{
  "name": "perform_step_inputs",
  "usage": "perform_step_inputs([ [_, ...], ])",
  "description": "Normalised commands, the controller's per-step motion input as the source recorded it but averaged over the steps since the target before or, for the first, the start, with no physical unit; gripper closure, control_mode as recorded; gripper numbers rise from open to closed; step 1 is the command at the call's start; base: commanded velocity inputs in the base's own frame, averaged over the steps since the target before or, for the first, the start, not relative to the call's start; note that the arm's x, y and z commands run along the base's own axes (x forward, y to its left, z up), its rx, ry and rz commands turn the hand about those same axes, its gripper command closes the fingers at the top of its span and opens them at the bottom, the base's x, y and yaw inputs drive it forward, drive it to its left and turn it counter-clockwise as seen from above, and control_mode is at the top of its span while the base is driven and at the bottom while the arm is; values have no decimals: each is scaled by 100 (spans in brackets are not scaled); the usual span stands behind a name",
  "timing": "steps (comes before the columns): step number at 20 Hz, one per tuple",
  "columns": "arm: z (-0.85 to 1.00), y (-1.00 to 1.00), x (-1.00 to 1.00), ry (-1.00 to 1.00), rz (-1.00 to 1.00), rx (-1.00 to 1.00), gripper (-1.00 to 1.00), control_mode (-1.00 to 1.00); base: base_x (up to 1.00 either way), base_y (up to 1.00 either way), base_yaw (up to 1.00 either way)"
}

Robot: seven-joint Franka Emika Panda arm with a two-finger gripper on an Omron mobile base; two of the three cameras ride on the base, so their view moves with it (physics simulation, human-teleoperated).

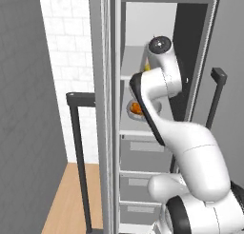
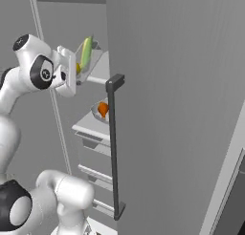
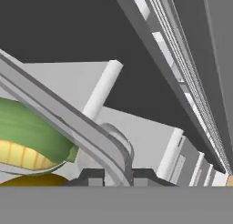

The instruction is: Take the meat container that has the chicken drumstick and place it on the second highest rack of the freezer. Then take the vegetable container that has the corn and lemon and place it on the highest rack of the freezer.

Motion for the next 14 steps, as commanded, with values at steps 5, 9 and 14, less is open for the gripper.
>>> perform_step_inputs([
  [5, 0, -70, 95, 20, 0, 8, 100, -100, 0, 0, 0],
  [9, -2, -30, 100, 21, 0, 3, 100, -100, 0, 0, 0],
  [14, -15, -7, 100, 7, 0, 0, 100, -100, 0, 0, 0],
])
